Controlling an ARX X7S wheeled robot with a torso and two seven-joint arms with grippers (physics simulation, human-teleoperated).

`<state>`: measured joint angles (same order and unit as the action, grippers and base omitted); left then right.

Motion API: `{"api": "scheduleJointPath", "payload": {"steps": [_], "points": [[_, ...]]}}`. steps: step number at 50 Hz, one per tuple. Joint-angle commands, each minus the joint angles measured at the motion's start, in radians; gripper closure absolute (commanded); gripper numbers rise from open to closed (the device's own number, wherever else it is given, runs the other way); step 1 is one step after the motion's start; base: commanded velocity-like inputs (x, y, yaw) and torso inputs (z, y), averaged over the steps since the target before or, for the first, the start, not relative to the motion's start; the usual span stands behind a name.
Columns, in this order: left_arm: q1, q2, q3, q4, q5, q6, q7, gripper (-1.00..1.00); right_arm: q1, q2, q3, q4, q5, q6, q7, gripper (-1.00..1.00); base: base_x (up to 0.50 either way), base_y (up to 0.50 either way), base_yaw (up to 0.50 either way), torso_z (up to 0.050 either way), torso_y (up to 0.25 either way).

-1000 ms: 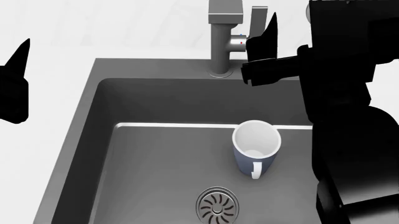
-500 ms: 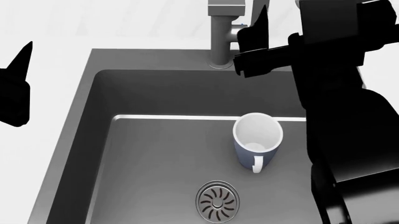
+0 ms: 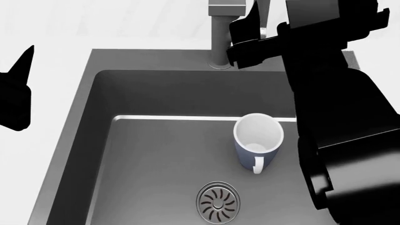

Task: Turn on the sink faucet.

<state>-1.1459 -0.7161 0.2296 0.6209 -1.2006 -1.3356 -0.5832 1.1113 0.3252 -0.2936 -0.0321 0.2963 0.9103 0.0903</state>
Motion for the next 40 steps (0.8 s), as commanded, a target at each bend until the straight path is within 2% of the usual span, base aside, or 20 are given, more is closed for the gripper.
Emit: {"api": "scheduleJointPath", "payload": {"steps": [1,23,34,40], "points": [[-0.001,-0.003,0.004,0.003,-0.015,0.000,-0.011,-1.00,0.041,-0.016,-0.021,0.127,-0.019,-0.059,-0.015,-1.00,0.00,0.00,0.00,0.000,0.000],[-0.006,-0.010,0.030,0.009,-0.021,0.005,-0.016,-1.00,0.110,-0.041,-0.069,0.252,-0.043,-0.096,-0.033,-1.00,0.00,0.00,0.00,0.000,0.000],[-0.015,-0.008,0.032,0.003,-0.042,0.005,-0.019,-1.00,0.122,-0.036,-0.063,0.260,-0.041,-0.098,-0.031,-1.00,0.00,0.00,0.00,0.017,-0.196],[-0.014,-0.002,0.032,-0.003,-0.044,0.018,-0.019,-1.00,0.138,-0.043,-0.068,0.287,-0.043,-0.108,-0.034,-1.00,0.00,0.00,0.00,0.005,-0.035]]}}
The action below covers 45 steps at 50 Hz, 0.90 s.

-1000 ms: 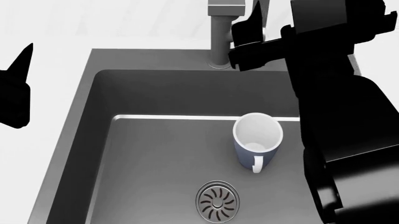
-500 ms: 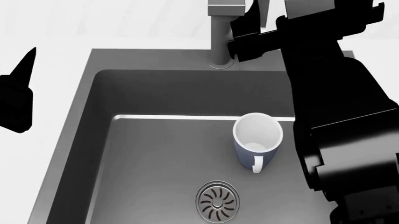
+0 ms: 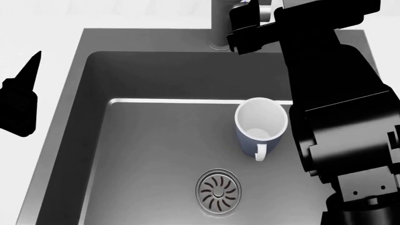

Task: Turn on the sink faucet.

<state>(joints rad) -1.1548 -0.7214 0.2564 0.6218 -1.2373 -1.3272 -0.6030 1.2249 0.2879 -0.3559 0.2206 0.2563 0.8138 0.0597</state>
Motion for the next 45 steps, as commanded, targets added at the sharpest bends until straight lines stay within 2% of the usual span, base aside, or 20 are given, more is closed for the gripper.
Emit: {"api": "scheduleJointPath", "payload": {"steps": [1,16,25,45], "points": [[-0.007,0.003,0.005,-0.004,-0.010,0.009,0.000,-1.00,0.026,-0.006,-0.008,0.037,-0.004,-0.013,-0.004,-1.00,0.00,0.00,0.00,0.000,0.000],[0.012,-0.006,0.020,-0.001,0.006,0.034,0.013,-1.00,0.059,-0.027,-0.019,0.138,-0.013,-0.072,-0.015,-1.00,0.00,0.00,0.00,0.000,0.000],[0.012,-0.004,0.028,-0.002,0.003,0.035,0.007,-1.00,0.092,-0.054,-0.024,0.275,-0.021,-0.149,-0.030,-1.00,0.00,0.00,0.00,0.000,0.000],[0.029,-0.011,0.044,0.014,0.000,0.053,0.012,-1.00,0.144,-0.075,-0.054,0.339,-0.034,-0.165,-0.041,-1.00,0.00,0.00,0.00,0.000,0.000]]}}
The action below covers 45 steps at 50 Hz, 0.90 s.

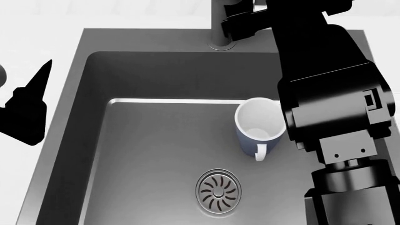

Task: Turn on the sink faucet.

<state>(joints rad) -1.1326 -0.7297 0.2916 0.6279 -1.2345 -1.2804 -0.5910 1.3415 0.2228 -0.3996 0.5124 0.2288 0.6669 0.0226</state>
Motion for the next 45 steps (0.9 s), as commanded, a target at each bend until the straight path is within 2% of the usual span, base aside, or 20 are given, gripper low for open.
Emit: {"api": "scheduleJointPath", "payload": {"steps": [1,22,33,45], "points": [[0.007,-0.002,0.010,0.009,-0.003,0.007,0.000,-1.00,0.032,-0.012,-0.010,0.058,-0.006,-0.023,-0.006,-1.00,0.00,0.00,0.00,0.000,0.000],[0.005,-0.013,0.034,0.028,0.002,0.008,-0.005,-1.00,0.066,-0.037,-0.032,0.145,-0.015,-0.068,-0.018,-1.00,0.00,0.00,0.00,0.000,0.000],[-0.006,-0.011,0.044,0.036,-0.013,0.000,-0.016,-1.00,0.046,-0.015,-0.007,0.122,0.003,-0.063,-0.006,-1.00,0.00,0.00,0.00,0.026,-0.182],[0.019,-0.008,0.065,0.042,-0.002,0.016,-0.009,-1.00,0.046,0.019,0.035,0.111,0.021,-0.071,0.015,-1.00,0.00,0.00,0.00,0.002,-0.005]]}}
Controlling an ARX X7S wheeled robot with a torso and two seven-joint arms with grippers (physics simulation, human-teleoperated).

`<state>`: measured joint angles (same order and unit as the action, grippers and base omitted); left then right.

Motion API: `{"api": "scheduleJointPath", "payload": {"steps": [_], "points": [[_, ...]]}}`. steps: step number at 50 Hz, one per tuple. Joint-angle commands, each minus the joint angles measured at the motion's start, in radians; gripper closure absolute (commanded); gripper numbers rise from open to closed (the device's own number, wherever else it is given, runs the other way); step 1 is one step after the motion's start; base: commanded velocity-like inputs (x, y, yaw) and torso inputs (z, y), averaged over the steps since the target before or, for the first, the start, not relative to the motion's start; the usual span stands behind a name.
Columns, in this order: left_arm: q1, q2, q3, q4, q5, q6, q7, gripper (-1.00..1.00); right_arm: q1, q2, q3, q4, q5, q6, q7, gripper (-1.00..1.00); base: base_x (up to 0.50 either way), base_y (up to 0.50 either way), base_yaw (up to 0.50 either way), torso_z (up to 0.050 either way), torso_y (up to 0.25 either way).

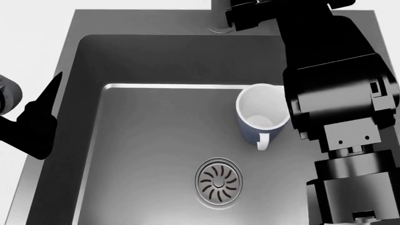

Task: Turn on the sink faucet.

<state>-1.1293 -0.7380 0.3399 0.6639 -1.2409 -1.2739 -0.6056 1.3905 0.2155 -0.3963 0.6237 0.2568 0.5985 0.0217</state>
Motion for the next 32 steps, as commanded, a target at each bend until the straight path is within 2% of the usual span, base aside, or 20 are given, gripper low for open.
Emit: {"api": "scheduleJointPath", "payload": {"steps": [1,16,25,32], "points": [[0.016,0.000,0.014,0.006,-0.001,0.010,0.004,-1.00,-0.005,0.030,0.036,-0.012,-0.004,0.004,0.019,-1.00,0.00,0.00,0.00,0.000,0.000],[0.050,-0.017,0.018,0.001,0.003,0.033,0.019,-1.00,-0.032,0.094,0.117,-0.079,0.036,0.012,0.053,-1.00,0.00,0.00,0.00,0.000,0.000],[0.079,-0.035,0.009,0.019,-0.008,0.044,0.004,-1.00,-0.119,0.154,0.264,-0.137,0.119,0.005,0.099,-1.00,0.00,0.00,0.00,0.000,0.002],[0.081,-0.030,0.017,0.017,-0.003,0.048,0.003,-1.00,-0.152,0.165,0.265,-0.250,0.137,0.051,0.114,-1.00,0.00,0.00,0.00,0.000,0.003]]}}
